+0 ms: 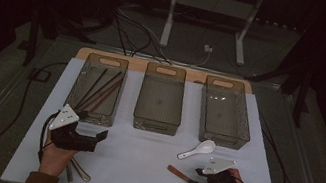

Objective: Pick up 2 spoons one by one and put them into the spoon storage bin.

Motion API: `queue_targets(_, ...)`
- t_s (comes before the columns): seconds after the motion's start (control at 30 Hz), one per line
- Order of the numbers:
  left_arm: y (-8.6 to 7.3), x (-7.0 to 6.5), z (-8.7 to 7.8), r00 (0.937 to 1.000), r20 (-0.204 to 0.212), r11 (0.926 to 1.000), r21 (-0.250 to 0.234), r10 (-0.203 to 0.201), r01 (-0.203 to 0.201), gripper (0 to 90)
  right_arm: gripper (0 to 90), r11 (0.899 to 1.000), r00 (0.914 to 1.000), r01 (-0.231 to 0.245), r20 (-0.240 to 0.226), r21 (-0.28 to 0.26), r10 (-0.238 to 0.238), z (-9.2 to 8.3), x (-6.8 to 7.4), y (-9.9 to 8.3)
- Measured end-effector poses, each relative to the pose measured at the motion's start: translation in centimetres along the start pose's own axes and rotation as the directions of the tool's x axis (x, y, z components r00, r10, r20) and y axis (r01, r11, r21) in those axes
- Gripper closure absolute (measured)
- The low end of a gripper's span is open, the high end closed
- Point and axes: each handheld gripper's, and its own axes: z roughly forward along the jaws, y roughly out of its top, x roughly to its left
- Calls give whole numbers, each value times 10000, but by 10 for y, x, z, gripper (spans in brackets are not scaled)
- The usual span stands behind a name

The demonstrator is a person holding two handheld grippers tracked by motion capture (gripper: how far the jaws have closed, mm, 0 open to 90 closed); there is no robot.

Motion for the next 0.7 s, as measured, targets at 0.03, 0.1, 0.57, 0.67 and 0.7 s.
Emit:
queue_targets(0.03, 0, 0, 0, 10000, -14, 10000, 6, -1, 1, 8, 599, 10000, 10000, 59, -39, 70, -59, 0, 1, 0)
queue_targets(0.1, 0, 0, 0, 10000, -6, 10000, 4, -16, 16, 8, 642, 9996, 9998, 165, -127, 223, -162, 2, 2, 0)
queue_targets(0.57, -1, -1, 2, 10000, 11, 10000, 72, -2, 2, 8, 819, 9984, 9980, 439, -465, 370, -421, 5, 2, -1)
queue_targets(0.67, -2, -1, 1, 10000, 1, 10000, 92, -14, 14, 8, 821, 9988, 9983, 343, -473, 355, -326, 5, 2, 0)
queue_targets(0.7, -2, -1, 1, 10000, -7, 10000, 89, -26, 26, 8, 822, 9991, 9986, 311, -449, 304, -297, 5, 2, 0)
